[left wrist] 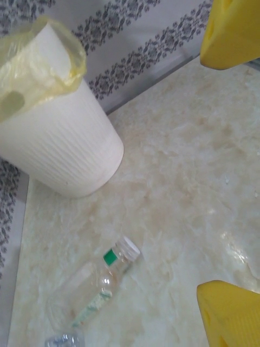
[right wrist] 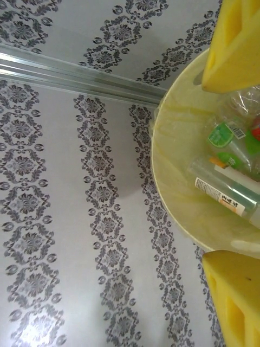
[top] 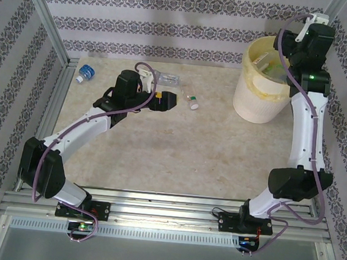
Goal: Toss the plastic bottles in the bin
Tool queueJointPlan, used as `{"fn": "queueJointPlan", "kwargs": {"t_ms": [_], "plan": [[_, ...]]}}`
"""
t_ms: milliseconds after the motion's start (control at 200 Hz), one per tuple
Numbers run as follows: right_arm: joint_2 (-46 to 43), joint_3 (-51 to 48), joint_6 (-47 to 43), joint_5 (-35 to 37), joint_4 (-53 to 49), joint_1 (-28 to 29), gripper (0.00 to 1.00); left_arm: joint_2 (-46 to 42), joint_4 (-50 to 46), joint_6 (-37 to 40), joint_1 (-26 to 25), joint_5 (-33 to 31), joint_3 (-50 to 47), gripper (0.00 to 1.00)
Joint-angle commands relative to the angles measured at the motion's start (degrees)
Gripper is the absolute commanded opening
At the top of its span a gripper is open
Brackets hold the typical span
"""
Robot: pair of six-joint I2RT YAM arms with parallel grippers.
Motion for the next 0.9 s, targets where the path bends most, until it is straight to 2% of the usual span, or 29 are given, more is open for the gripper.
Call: {"fn": "queueJointPlan", "kwargs": {"t_ms": [0, 240, 410, 684, 894], "plan": [[-6.0, 0.7, 1.3, -3.7, 0.7, 0.3, 0.78, 0.6, -3.5, -2.0, 1.3, -4.3, 0.2, 1.0], [-10.8, -1.8, 2.6, -12.3, -0.4, 0.7, 0.9, 4.2, -12.5, -4.5, 3.5, -10.6, 4.2, 1.0], [-13.0, -3.9, 3.7, -19.1, -0.9, 1.7, 0.93, 7.9, -19.0, -5.4, 4.5, -13.4, 8.0, 1.0], [-14.9, -4.2, 1.6, -21.1, -3.7, 5.3, 0.96, 14.9, -25.5, -8.5, 6.2, -15.3, 13.5, 1.0], [-16.0, -4.1, -0.2, -20.9, -6.4, 8.0, 0.98, 21.7, -32.7, -8.9, 6.7, -16.8, 20.0, 0.94]]}}
